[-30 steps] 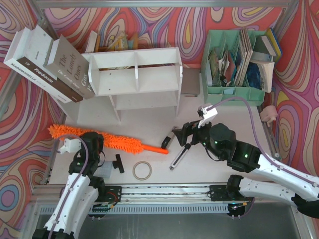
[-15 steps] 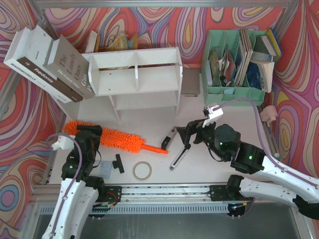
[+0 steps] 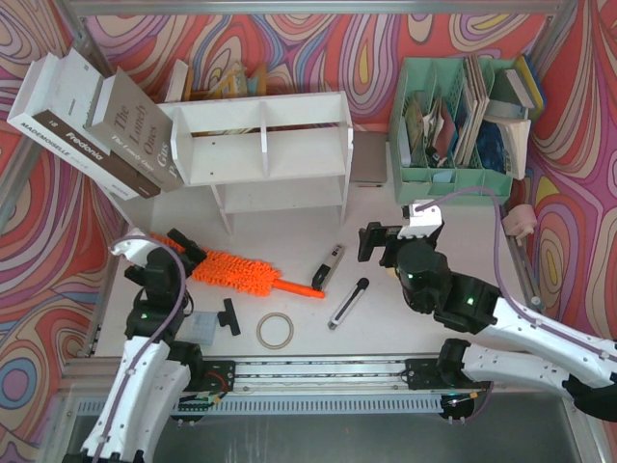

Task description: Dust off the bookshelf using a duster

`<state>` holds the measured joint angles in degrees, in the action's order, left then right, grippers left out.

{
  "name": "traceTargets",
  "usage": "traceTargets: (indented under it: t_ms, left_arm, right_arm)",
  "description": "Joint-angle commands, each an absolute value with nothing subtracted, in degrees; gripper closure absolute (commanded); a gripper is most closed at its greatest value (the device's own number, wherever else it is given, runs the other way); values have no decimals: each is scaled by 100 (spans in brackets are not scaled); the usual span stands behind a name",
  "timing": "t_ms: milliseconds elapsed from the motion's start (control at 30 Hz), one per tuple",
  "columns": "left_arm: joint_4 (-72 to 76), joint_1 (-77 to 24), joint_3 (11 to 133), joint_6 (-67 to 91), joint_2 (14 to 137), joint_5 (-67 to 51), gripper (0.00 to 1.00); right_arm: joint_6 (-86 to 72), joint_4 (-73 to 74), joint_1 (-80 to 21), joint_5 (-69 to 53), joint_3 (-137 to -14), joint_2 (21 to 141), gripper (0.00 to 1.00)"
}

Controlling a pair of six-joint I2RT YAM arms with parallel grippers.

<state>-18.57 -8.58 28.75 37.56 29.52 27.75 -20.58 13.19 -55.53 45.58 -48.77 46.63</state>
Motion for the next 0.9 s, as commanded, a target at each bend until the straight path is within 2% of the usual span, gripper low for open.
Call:
traceTargets:
  t_ms: [0,167,367,567,767,867]
  left_arm:
    - [-70,-826,2055,2682,3225,3047,2]
    - [885,-826,1720,1844,3529,3262,2]
    - [2588,-826,1198,1092,4224,3206,2]
    - [4588,-826,768,578,5592,2978,2]
    - [6961,-730,525,267,7482,2416,2]
    - [7516,-397,609,443,8198,2126,2]
  right_arm:
    - [-2707,1766,-5456,5382,-5004,4940,1]
    - [-2601,1556,-4847,4976,-4761,5120,1]
    - [-2394,1253,-3203,3870,-4462,5317,1]
    - [-2021,657,-2303,3635,-4342,5871,1]
    - [-1689,-367,-1707,3519,-3910,6425,1]
    - [-1523,-1100,-1438,3415,-3531,6679,1]
